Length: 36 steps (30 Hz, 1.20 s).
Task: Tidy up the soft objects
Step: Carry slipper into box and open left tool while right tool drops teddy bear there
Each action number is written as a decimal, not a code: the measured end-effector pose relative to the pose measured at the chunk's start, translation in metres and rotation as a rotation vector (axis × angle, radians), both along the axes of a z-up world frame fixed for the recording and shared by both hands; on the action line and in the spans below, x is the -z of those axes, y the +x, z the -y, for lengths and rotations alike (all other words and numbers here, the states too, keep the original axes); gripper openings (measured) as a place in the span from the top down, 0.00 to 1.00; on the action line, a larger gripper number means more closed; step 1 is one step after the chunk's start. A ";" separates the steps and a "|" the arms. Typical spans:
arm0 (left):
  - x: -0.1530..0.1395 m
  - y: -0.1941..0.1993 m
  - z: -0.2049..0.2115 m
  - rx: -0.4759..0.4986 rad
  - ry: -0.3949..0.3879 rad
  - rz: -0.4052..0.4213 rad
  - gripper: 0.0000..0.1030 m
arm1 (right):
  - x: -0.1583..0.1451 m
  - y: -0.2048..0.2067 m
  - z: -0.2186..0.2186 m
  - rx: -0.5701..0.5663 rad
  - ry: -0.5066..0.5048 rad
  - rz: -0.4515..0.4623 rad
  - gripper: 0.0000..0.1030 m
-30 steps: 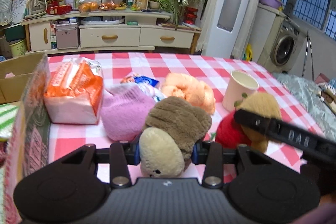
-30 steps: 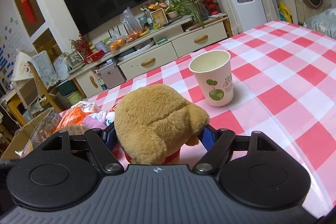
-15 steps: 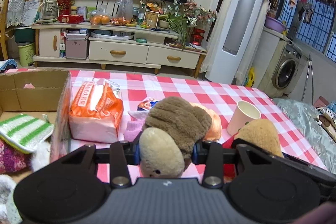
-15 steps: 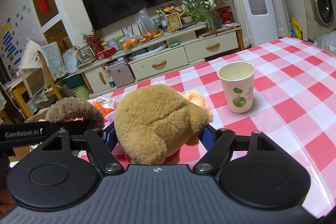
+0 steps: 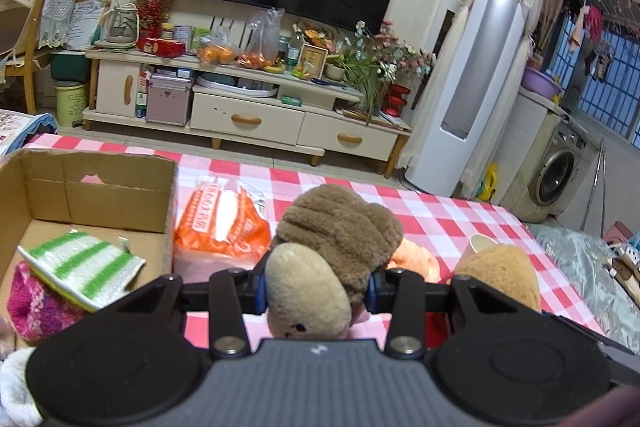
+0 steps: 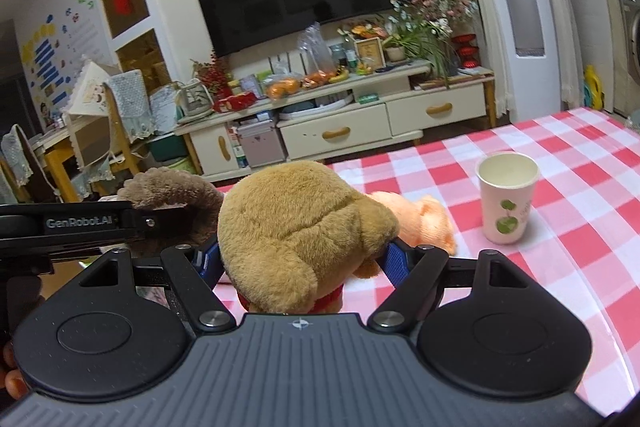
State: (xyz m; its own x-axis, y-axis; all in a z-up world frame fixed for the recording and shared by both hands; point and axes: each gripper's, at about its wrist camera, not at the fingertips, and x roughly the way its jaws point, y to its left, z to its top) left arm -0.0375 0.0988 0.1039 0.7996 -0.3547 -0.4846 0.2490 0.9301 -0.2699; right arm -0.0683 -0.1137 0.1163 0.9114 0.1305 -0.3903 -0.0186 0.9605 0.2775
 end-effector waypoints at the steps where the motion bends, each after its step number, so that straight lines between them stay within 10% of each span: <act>1: -0.001 0.000 -0.001 -0.005 -0.003 0.001 0.60 | -0.001 0.000 -0.001 -0.006 -0.003 0.005 0.08; 36: -0.013 0.039 -0.146 -0.436 -0.086 -0.041 0.60 | -0.004 0.072 -0.060 -0.413 -0.089 0.076 0.07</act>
